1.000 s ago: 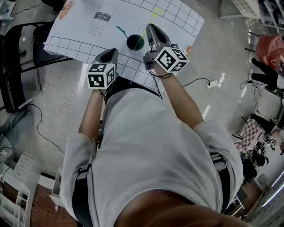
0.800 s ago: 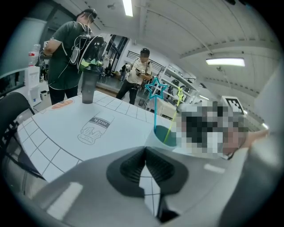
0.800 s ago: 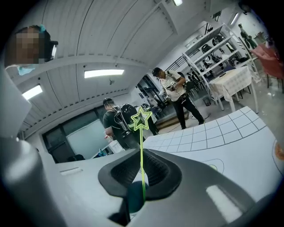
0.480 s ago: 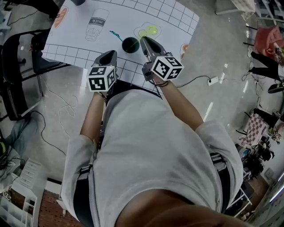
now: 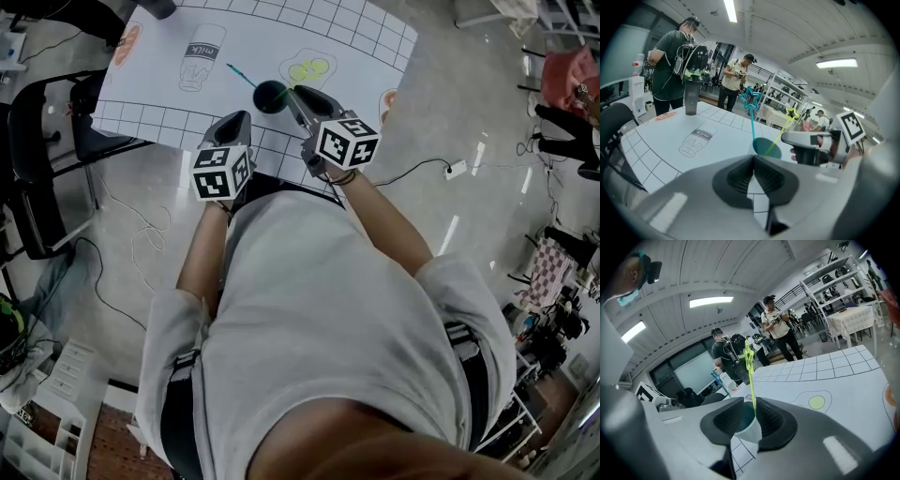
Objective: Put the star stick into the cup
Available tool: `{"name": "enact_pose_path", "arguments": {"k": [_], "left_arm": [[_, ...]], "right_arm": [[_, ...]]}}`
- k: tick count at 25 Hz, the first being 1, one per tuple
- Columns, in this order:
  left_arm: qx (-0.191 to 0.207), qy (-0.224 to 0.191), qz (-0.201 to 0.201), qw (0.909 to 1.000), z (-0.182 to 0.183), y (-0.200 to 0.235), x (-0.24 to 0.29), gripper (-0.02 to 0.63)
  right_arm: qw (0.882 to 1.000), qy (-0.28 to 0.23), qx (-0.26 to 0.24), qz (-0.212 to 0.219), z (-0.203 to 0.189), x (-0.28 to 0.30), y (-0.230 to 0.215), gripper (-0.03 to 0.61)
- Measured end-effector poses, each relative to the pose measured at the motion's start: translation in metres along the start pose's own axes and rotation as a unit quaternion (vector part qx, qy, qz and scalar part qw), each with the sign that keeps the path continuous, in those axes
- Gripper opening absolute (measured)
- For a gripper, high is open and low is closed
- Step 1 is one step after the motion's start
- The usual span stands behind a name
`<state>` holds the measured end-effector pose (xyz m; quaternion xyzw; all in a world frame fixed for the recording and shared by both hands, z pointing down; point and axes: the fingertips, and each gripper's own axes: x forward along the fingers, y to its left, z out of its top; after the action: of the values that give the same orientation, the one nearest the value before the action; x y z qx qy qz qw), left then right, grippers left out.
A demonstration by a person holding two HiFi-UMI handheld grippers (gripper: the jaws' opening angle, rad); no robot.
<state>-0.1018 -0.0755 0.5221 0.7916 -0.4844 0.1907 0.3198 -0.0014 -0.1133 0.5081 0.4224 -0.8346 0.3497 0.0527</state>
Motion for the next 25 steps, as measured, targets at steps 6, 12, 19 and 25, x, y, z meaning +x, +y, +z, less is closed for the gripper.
{"name": "enact_pose_path", "arguments": {"k": [6,12,19,25], "left_arm": [[-0.008,-0.038,0.03,0.9988,0.012,-0.002,-0.008,0.003],[-0.002,-0.103,0.066,0.9925,0.031,-0.011,-0.026,0.003],[0.026,-0.174,0.1,0.9793,0.047,-0.035,-0.052,0.003],[0.04,-0.193,0.115,0.9736,0.046,-0.054,-0.064,0.003]], "right_arm": [[0.998,0.0,-0.06,-0.018,0.002,-0.019,0.002,0.071],[0.988,-0.047,-0.149,-0.008,0.027,-0.046,0.031,0.0],[0.972,-0.092,-0.216,0.003,0.048,-0.072,0.055,-0.001],[0.965,-0.095,-0.244,0.004,0.048,-0.089,0.057,0.0]]}}
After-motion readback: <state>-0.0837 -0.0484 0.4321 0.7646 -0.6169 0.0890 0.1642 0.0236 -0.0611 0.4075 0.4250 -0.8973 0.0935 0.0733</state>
